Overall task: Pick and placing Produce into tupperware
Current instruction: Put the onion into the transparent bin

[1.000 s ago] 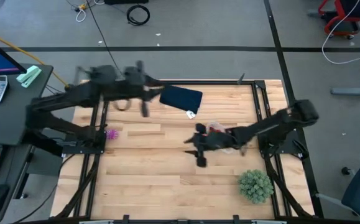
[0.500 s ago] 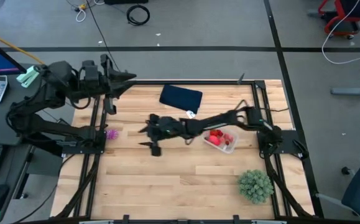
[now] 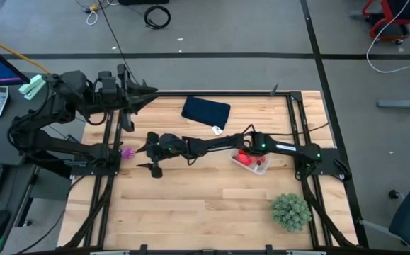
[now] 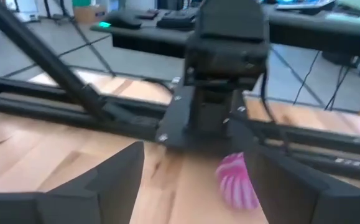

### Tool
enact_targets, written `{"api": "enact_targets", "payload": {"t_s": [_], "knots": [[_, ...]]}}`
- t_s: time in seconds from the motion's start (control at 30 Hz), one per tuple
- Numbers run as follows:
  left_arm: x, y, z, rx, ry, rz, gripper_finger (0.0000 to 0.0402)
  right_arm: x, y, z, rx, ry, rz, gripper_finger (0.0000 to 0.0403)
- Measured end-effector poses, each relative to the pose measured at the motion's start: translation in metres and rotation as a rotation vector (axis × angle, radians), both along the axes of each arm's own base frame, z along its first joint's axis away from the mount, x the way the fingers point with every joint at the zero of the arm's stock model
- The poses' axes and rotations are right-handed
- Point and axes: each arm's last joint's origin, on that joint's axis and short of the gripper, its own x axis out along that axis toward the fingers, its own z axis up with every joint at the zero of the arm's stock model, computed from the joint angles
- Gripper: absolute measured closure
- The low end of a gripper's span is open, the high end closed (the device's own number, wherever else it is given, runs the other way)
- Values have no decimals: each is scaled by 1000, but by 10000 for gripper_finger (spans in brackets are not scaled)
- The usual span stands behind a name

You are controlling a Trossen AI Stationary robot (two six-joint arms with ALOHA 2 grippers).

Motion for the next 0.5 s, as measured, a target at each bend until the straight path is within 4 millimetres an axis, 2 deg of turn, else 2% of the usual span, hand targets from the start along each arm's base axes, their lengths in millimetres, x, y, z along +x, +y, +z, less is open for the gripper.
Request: {"api": "enact_targets", "payload": {"t_s": [0.17, 0.3, 0.4, 0.5], "knots": [[0, 0, 0, 1, 2, 2, 321, 4, -17, -2, 27, -42, -17, 99], [4, 1, -5, -61, 32, 19, 318, 1, -32, -9, 120, 37, -11, 92], [8, 3, -20, -149, 165, 51, 319, -1, -38, -14, 173, 126, -18, 95], [5, 4, -43, -228, 392, 146, 326, -7, -36, -6, 232, 242, -29, 104]]}}
